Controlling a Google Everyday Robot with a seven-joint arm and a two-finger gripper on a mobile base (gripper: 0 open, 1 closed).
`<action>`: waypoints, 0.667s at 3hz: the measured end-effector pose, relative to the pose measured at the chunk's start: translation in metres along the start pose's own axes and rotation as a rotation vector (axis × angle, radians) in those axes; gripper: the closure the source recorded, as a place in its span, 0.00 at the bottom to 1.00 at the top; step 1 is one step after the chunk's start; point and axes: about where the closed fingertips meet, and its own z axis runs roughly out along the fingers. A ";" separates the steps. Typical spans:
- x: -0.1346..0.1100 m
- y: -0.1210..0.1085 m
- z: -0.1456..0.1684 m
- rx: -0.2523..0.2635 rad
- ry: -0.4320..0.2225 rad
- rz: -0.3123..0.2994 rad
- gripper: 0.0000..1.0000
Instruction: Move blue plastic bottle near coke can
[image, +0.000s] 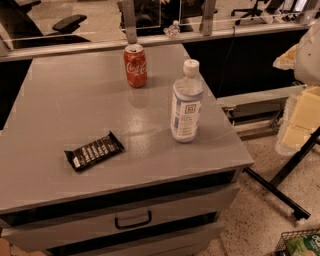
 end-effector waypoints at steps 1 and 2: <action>0.000 0.000 0.000 0.000 0.000 0.000 0.00; -0.007 0.001 0.003 0.008 -0.073 0.044 0.00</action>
Offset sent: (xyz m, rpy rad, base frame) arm 0.0131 0.0325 -0.0031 0.4598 -0.1030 -0.1468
